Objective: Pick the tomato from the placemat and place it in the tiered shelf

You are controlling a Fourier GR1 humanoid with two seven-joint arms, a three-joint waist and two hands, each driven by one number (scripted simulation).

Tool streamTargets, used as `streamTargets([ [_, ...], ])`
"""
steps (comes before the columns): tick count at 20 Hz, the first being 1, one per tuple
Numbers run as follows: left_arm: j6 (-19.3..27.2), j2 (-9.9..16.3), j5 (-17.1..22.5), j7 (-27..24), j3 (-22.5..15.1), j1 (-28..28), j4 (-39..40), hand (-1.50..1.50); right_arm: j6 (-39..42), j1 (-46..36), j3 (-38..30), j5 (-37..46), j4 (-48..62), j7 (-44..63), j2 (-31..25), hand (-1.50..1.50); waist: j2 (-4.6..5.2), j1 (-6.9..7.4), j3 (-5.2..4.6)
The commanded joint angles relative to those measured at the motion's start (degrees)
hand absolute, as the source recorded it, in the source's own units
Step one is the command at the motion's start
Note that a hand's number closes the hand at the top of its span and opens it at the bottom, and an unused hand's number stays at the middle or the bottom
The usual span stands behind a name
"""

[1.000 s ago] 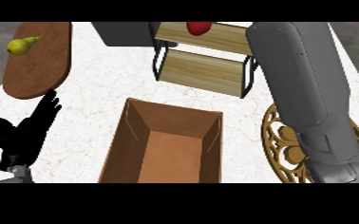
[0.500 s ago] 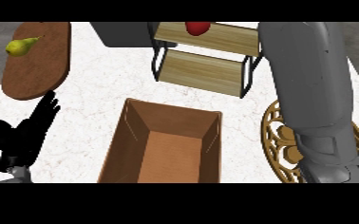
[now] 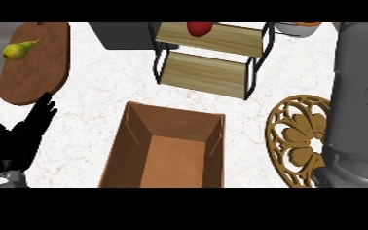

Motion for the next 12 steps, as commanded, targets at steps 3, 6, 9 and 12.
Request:
streamTargets([
  [3, -1.04, 1.35, 0.3, -2.91, 1.77, -1.01, 3.66, 0.0, 8.2, 2.65, -5.52, -7.01, -15.74, 7.64, -6.96, -1.5, -0.15, -0.99, -0.04],
  [6, 0.04, 0.22, 1.12, 0.95, 1.61, 1.59, -1.5, 0.0, 15.44, 3.88, -10.42, -11.77, -23.56, 15.0, -12.08, -1.5, -0.59, -1.52, 0.02],
  [9, 0.68, 1.03, 0.13, -2.14, 2.93, 0.96, 2.2, 0.0, 22.29, 4.99, -16.69, -18.27, -24.78, 17.84, -18.84, -1.5, -0.6, -2.61, -0.01],
  [12, 0.7, -0.87, 0.36, -1.47, 1.66, 3.57, -0.24, 0.0, 28.46, 8.66, -21.3, -26.07, -27.01, 19.94, -23.03, -1.5, -1.27, -3.72, 0.08],
])
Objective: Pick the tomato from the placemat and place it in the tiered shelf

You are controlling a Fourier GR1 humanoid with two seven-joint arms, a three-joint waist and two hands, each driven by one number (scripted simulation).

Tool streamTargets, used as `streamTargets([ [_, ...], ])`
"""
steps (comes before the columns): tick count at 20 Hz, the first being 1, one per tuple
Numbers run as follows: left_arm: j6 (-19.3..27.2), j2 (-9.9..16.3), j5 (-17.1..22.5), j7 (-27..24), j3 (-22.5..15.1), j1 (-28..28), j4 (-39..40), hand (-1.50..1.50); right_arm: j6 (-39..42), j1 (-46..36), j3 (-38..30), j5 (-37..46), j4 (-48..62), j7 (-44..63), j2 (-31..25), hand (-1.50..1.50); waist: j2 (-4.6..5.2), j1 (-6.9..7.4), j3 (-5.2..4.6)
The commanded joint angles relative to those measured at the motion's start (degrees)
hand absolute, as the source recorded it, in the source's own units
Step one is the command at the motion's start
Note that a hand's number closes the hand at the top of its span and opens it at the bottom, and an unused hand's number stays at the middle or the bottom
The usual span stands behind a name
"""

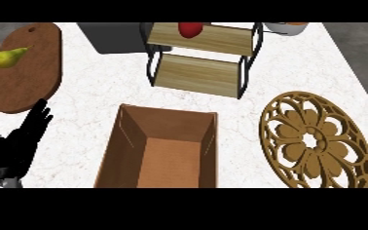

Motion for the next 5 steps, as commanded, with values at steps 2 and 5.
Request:
streamTargets([
  [2, 1.53, -0.64, -0.71, -0.05, 0.45, 0.16, 1.24, 0.0, 12.41, 5.55, -10.9, -13.68, -5.37, 8.1, -8.51, -1.5, -0.13, -1.4, 0.07],
  [5, -0.03, -0.87, 0.97, -1.24, 1.0, 2.04, 0.09, 0.0, 15.59, 6.18, -16.03, -21.68, -3.93, 9.48, -15.09, -1.5, -0.51, -1.39, 0.02],
])
